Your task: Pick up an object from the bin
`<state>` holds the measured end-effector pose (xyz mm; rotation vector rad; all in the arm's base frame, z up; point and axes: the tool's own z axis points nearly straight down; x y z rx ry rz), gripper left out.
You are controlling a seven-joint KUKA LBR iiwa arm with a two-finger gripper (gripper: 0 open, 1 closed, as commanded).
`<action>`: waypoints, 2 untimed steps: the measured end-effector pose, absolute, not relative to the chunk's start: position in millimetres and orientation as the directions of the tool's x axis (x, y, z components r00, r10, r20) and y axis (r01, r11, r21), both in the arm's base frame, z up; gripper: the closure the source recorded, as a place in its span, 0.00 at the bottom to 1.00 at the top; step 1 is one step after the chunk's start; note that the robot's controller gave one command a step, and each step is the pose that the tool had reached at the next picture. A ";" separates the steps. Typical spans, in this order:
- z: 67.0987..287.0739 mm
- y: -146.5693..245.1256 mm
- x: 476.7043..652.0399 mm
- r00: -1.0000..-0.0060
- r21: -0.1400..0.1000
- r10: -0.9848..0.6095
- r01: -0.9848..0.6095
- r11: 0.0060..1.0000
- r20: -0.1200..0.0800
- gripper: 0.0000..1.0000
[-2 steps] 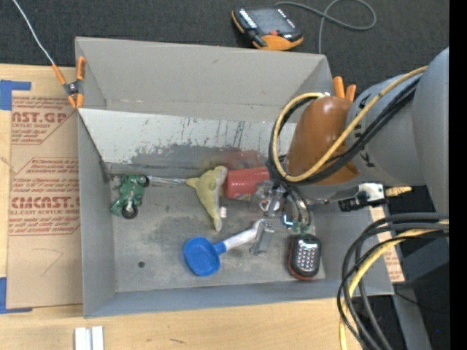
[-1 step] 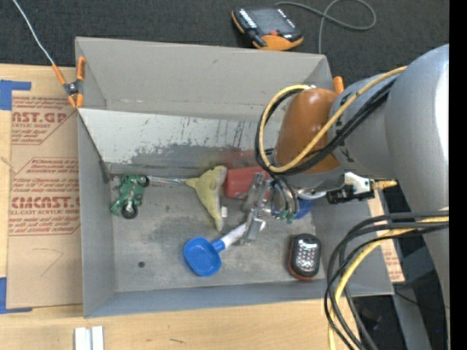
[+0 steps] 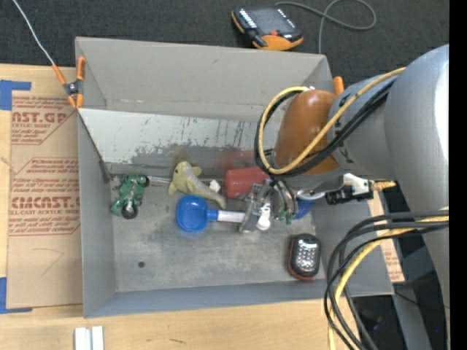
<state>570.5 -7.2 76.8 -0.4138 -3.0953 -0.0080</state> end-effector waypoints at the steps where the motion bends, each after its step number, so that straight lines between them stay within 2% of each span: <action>1: 146.0 7.6 576.7 -0.996 0.009 -0.091 -0.091 0.996 0.009 1.00; 2: 171.9 -10.1 570.0 -0.959 0.009 -0.284 -0.284 0.959 0.003 1.00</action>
Offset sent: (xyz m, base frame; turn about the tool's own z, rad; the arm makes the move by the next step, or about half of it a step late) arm 0.0045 0.0136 0.0673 -0.3542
